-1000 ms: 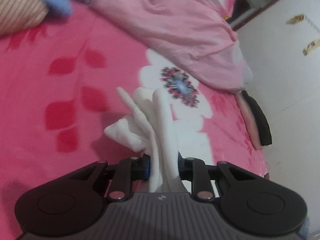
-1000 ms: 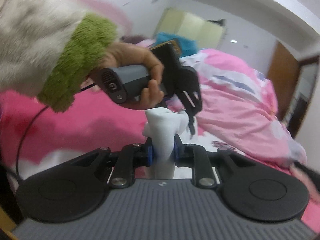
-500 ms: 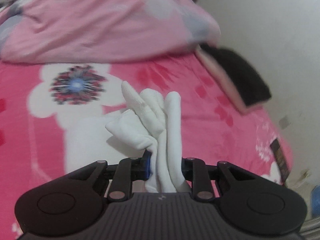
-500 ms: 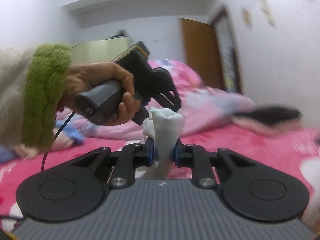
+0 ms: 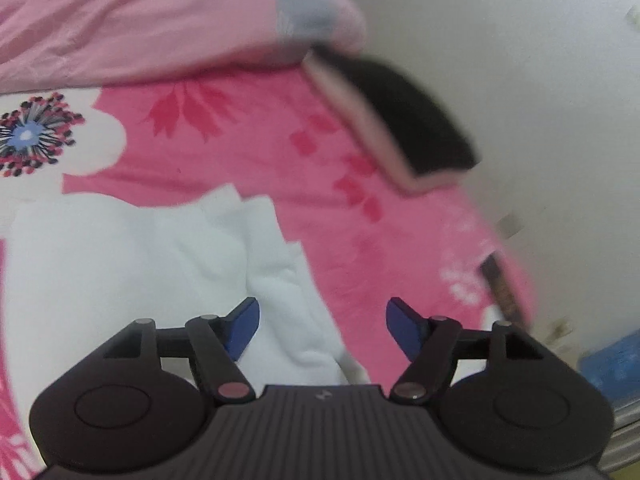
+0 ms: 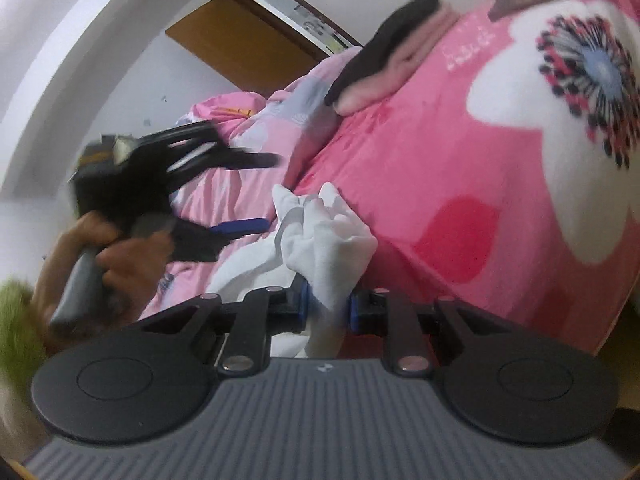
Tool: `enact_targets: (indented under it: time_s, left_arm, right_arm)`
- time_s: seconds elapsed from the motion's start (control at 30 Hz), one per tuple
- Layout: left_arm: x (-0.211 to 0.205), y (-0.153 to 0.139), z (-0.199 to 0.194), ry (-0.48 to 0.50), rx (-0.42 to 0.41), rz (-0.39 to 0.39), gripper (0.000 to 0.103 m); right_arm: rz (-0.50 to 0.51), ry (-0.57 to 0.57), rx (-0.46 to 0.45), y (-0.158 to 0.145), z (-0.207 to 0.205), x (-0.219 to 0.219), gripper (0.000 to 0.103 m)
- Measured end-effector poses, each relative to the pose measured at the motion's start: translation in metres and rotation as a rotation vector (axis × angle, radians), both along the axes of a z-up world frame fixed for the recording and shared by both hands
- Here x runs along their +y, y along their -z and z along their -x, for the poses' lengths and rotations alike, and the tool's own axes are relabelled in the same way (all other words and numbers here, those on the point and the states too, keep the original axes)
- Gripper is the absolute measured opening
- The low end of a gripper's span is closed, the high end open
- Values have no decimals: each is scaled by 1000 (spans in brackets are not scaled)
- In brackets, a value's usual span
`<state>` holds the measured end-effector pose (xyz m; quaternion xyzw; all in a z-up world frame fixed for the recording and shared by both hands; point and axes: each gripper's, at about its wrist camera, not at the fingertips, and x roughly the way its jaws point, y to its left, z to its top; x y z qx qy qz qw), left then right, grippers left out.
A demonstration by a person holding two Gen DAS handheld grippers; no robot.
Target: Fold clothes
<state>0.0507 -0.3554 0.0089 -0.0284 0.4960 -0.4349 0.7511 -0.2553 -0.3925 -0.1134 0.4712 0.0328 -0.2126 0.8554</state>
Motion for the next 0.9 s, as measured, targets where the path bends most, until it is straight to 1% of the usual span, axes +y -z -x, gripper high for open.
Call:
enact_targets:
  time_s: [0.1, 0.13, 0.27, 0.37, 0.4, 0.43, 0.47, 0.5, 0.57, 0.67, 0.73, 0.77, 0.83, 0.9]
  left_arm:
    - [53, -22, -6, -36, 26, 102, 77]
    - [77, -22, -7, -48, 29, 128, 77]
    - [176, -6, 6, -95, 26, 188, 77]
    - [229, 14, 38, -81, -24, 191, 78]
    - [237, 22, 48, -56, -30, 190, 80]
    - [245, 30, 58, -33, -32, 189, 80]
    - [251, 40, 68, -26, -8, 189, 80]
    - [255, 52, 74, -33, 38, 193, 80]
    - [261, 76, 76, -74, 154, 225, 78]
    - [274, 103, 78, -137, 292, 377, 78]
    - [279, 109, 79, -142, 322, 450, 80]
    - [279, 112, 77, -141, 335, 466, 80]
    - [275, 114, 70, -134, 344, 459, 79]
    - [266, 113, 63, -106, 336, 459, 79]
  right_arm:
    - [-38, -8, -25, 5, 3, 0, 17]
    - [-52, -12, -33, 6, 6, 2, 17]
    - [-109, -31, -70, 10, 12, -2, 17]
    - [-139, -40, -84, 12, 11, -8, 18]
    - [-144, -42, -83, 13, 12, -8, 18]
    - [-152, -44, -84, 13, 11, -10, 18]
    - [-159, -45, -85, 14, 10, -11, 18]
    - [-171, -47, -88, 13, 11, -11, 18]
    - [-189, -50, -95, 13, 15, -10, 18]
    - [-217, -52, -100, 12, 14, -13, 18]
    - [-227, -53, -98, 12, 15, -13, 19]
    - [-230, -52, -97, 12, 16, -13, 19]
    - [-231, -50, -96, 12, 15, -12, 19]
    - [-233, -48, -97, 11, 15, -11, 19]
